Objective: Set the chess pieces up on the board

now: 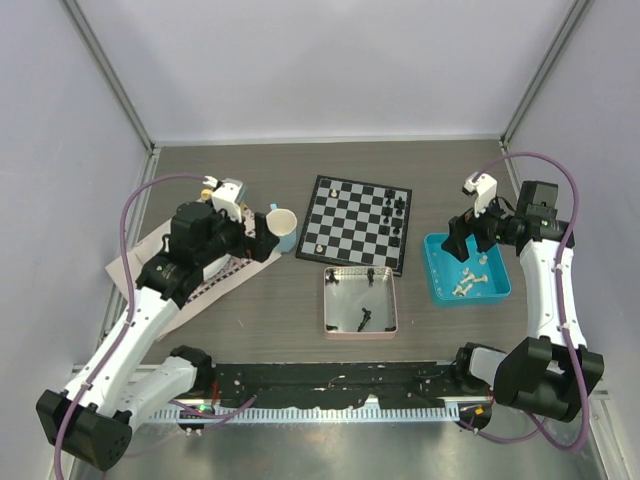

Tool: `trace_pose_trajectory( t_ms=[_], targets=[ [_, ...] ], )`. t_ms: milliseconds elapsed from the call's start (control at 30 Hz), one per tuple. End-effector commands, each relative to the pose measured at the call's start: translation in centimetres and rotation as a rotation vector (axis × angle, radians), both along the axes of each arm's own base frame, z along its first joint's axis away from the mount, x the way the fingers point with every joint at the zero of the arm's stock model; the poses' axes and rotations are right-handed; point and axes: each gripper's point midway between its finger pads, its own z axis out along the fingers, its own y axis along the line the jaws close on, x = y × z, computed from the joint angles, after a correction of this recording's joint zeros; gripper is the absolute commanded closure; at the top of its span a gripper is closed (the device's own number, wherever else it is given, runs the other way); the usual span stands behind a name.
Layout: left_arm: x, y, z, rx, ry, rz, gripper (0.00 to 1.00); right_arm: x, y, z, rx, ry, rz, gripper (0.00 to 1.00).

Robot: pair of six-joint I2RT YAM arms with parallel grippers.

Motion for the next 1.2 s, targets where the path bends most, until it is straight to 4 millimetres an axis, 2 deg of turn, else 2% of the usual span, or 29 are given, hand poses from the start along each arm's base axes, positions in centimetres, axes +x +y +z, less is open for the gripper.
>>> trace_pose_trajectory(
  t_ms=[0, 133, 267, 400, 533, 667, 800, 1167],
  targets=[
    [0.1, -0.9, 0.8, -0.011, -0.070, -0.068, 0.00, 0.0, -1.4, -0.5, -0.104, 0.005, 0.000, 0.01],
    [-0.6, -1.6, 0.6, -0.025, -0.075, -0.125, 0.01, -0.4, -3.0, -1.8, -0.177, 0.064, -0.043, 0.02],
    [-0.8, -1.4, 1.2, -0.032, -0.106, -0.123, 0.01, -1.1, -3.8, -4.2, -0.191, 0.160, -0.082, 0.08],
    [-0.7, -0.9, 1.3, -0.026, -0.123, -0.094, 0.00, -0.1, -5.2, -6.0, -0.194, 0.211, -0.202, 0.21],
    [-0.4, -0.5, 1.2, -0.011, -0.131, -0.071, 0.00, 0.8, -5.6, -7.6, -0.175, 0.250, -0.247, 0.31],
    [-0.3, -0.2, 0.8, 0.010, -0.124, -0.063, 0.00, 0.7, -6.5, -10.1, -0.217, 0.328, -0.263, 0.40],
    [-0.1, -0.1, 0.3, 0.027, -0.114, -0.064, 0.00, -0.2, -7.0, -11.4, -0.248, 0.390, -0.259, 0.51],
    [0.0, -0.2, -0.2, 0.036, -0.106, -0.068, 0.00, -0.7, -7.2, -14.4, -0.262, 0.452, -0.262, 0.60]
  ],
)
